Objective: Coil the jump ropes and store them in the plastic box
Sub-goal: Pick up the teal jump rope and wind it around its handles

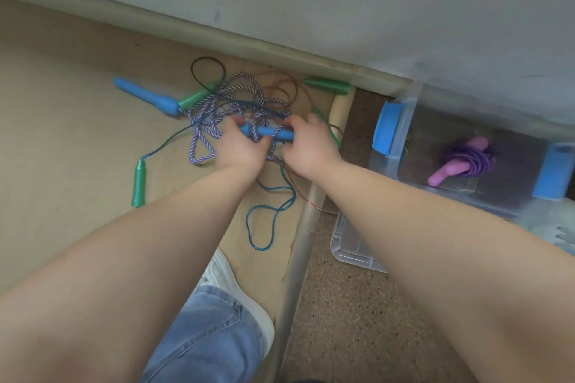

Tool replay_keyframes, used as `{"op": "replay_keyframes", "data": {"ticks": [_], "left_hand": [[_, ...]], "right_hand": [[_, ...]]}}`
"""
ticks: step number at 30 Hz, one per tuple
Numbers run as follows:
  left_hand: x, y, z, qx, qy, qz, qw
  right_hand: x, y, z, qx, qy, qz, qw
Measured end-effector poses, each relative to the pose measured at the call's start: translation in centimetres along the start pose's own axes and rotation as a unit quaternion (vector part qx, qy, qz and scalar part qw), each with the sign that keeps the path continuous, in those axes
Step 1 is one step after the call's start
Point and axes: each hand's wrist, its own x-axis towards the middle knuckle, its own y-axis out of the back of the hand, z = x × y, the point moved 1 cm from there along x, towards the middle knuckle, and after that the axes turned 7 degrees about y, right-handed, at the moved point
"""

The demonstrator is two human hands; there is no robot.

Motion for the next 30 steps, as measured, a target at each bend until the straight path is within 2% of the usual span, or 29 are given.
{"op": "replay_keyframes", "data": {"ticks": [5,9,11,14,17,24,28,30], "left_hand": [[-0.3,-0.3,0.7,-0.042,0.021,0.006,0.999],[-0.6,0.1,0.3,-0.143,0.030,-0.067,0.987],[-1.4,0.9,0.5,-0.149,0.014,-0.071,0.986],[-2.9,2.5,1.2,-0.135,-0.001,-0.056,0.989],[-4.9,4.0,2.4,-0.155,-0.013,-0.064,0.986],[-9.8,7.5,4.5,-0.216,-0.068,-0.131,0.965],[-12.6,9.5,5.2,-0.278,-0.046,-0.169,0.944],[-13.8,10.4,5.6,-0.315,-0.044,-0.192,0.928]], "right_hand": [[-0.6,-0.8,1.1,-0.051,0.048,0.022,0.997],[-1.4,-0.1,1.2,-0.087,0.070,0.063,0.992],[-2.0,0.6,0.8,-0.042,0.071,0.071,0.994],[-3.1,2.1,0.3,0.101,0.023,0.080,0.991],[-4.9,3.7,-0.2,0.170,0.005,0.055,0.984],[-10.4,7.7,-0.9,0.141,-0.004,0.022,0.990],[-14.0,9.2,-1.1,0.098,0.050,-0.107,0.988],[-15.6,9.7,-1.3,0.070,0.069,-0.141,0.985]]}}
